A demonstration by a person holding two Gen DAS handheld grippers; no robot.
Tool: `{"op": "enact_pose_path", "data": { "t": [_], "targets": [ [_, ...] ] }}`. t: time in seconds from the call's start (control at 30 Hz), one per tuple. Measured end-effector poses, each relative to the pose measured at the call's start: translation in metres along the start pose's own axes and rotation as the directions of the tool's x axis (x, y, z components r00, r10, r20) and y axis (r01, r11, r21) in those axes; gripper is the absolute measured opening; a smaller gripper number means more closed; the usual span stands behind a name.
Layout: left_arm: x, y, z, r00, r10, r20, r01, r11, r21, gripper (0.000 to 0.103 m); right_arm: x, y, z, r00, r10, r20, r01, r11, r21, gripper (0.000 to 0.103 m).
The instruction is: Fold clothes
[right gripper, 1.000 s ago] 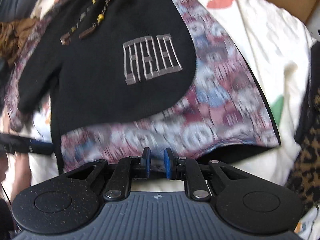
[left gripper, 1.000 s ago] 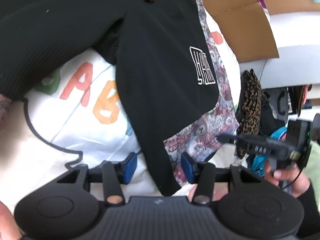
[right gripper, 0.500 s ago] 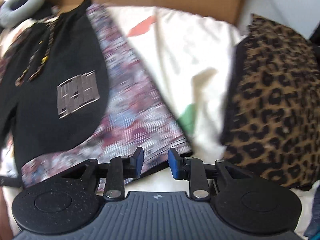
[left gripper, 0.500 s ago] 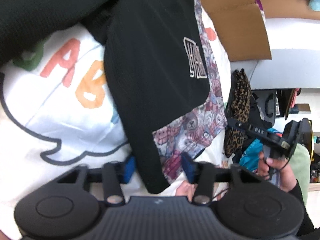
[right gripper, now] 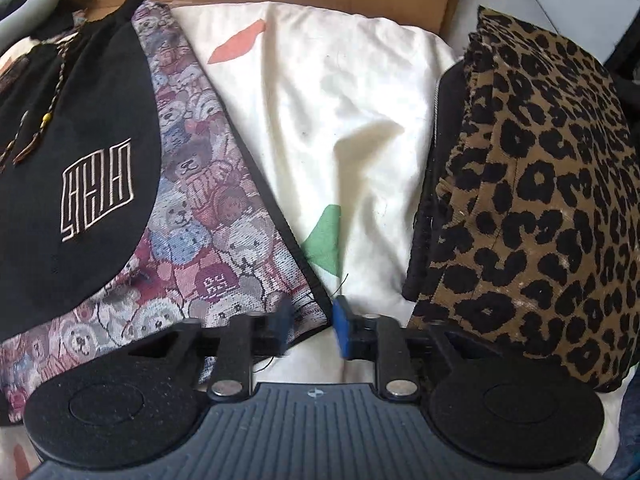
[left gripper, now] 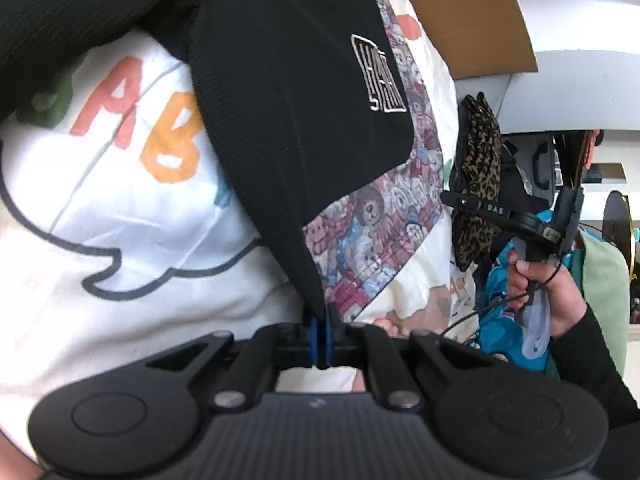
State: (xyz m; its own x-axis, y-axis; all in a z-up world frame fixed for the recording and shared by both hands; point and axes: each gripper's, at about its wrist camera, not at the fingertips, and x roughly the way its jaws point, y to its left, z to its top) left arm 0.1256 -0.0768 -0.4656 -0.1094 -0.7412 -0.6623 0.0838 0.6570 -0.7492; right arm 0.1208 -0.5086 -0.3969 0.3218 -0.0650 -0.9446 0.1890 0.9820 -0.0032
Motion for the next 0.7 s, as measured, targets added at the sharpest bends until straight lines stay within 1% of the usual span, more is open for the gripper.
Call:
{"op": "enact_pose_path", "data": {
  "t": [0.03, 0.1, 0.17, 0.23, 0.27, 0.33, 0.43, 0.57, 0.7],
  "targets": [
    [0.001, 0.0, 0.001, 1.0, 0.004, -0.001, -0.004, 1.0, -0.001, 0.005, -0.001, 0.0, 0.0, 1.0, 0.001, 0.001, -0.001, 1.0, -0.003, 0.008],
    [0.006, 0.001, 0.003, 1.0, 0.025, 0.01, -0.024, 1.0, -0.015, 0.016, -0.003, 0.001, -0.001, 1.0, 0.002, 0.002, -0.002, 1.0, -0.01, 0.006],
    [0.009, 0.004, 0.004, 0.999, 0.03, 0.03, -0.029, 0.999, -0.037, 0.017, -0.005, 0.001, -0.002, 1.0, 0.004, 0.004, -0.004, 1.0, -0.016, 0.005],
    [0.012, 0.006, 0.006, 1.0, 0.016, 0.027, -0.015, 0.999, -0.05, 0.015, -0.012, 0.003, -0.004, 1.0, -0.001, 0.018, 0.002, 1.0, -0.029, 0.004],
    [0.013, 0.007, 0.006, 1.0, 0.007, 0.023, -0.006, 0.998, -0.055, 0.003, -0.016, 0.004, -0.005, 1.0, -0.009, 0.029, 0.01, 0.999, -0.039, 0.004],
    [0.013, 0.003, 0.007, 1.0, -0.008, 0.018, 0.008, 0.999, -0.033, 0.003, -0.021, 0.007, -0.006, 0.999, -0.027, 0.042, 0.03, 0.998, -0.056, 0.003],
    [0.012, -0.008, 0.009, 1.0, -0.026, 0.011, 0.026, 1.0, 0.009, 0.003, -0.027, 0.007, -0.005, 0.998, -0.045, 0.053, 0.048, 0.997, -0.052, 0.002],
    [0.01, -0.017, 0.011, 0.998, -0.058, 0.006, 0.058, 0.998, 0.015, 0.002, -0.034, 0.004, -0.004, 0.995, -0.07, 0.07, 0.073, 0.997, -0.037, 0.0],
    [0.007, -0.021, 0.01, 0.996, -0.087, 0.003, 0.087, 0.996, 0.012, 0.002, -0.04, 0.002, -0.006, 0.994, -0.079, 0.074, 0.081, 0.996, -0.031, 0.0]
  ]
}}
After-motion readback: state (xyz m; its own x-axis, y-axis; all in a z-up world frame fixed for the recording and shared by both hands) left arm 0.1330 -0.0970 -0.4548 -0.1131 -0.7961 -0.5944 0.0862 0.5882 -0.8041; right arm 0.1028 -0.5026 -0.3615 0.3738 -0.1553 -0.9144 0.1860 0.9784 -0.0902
